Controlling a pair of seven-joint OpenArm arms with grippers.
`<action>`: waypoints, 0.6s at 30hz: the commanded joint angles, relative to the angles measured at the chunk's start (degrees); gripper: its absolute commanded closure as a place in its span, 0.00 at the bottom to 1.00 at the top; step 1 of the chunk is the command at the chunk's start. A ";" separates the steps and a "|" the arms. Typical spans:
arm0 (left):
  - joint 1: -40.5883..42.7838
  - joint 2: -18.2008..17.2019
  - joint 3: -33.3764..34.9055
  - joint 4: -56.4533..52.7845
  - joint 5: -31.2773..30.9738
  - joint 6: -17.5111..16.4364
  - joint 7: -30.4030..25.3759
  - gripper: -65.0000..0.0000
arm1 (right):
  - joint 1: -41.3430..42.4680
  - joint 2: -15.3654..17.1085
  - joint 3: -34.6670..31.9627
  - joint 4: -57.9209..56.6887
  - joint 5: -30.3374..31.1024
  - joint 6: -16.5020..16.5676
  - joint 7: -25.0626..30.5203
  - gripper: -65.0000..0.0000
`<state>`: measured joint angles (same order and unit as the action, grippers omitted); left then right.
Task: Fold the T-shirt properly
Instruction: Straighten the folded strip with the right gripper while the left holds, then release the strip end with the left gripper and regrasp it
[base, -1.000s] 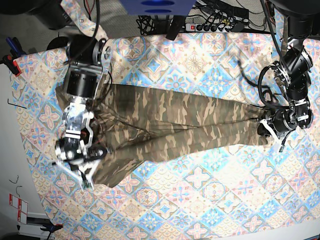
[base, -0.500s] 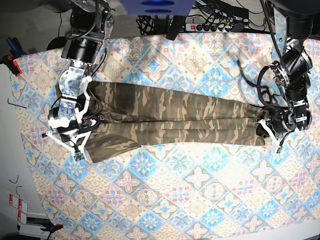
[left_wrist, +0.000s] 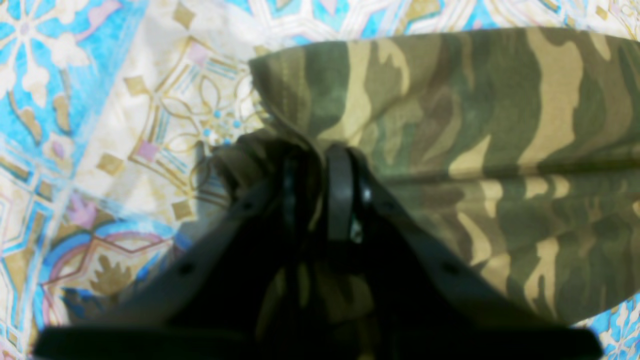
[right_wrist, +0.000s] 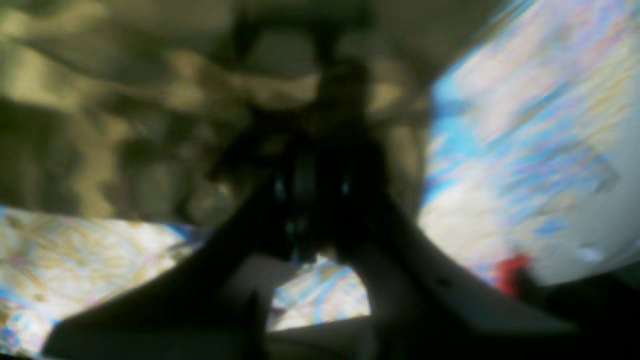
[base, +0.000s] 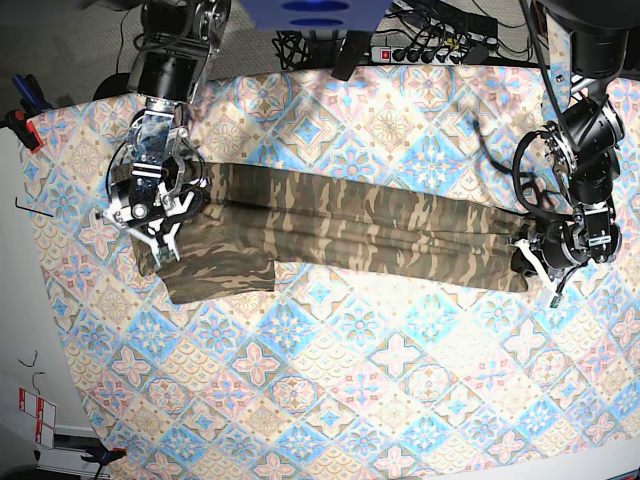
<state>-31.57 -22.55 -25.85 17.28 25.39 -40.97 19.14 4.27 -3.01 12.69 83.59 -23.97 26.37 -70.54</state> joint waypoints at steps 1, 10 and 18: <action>1.11 1.05 0.57 -0.88 4.64 0.97 6.14 0.89 | 0.78 0.41 0.89 -1.26 -0.87 -0.22 -0.09 0.93; 1.11 1.05 0.57 -0.62 4.64 0.97 6.23 0.76 | 0.61 0.41 2.13 -5.48 -0.87 -0.22 2.72 0.73; 1.02 1.05 0.57 -0.62 4.64 0.97 6.23 0.50 | 0.34 0.41 1.69 -0.03 -0.87 -0.22 4.74 0.55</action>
<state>-31.57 -22.24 -25.85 17.50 25.21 -43.11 19.25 3.60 -2.85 14.57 82.41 -24.82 26.33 -66.28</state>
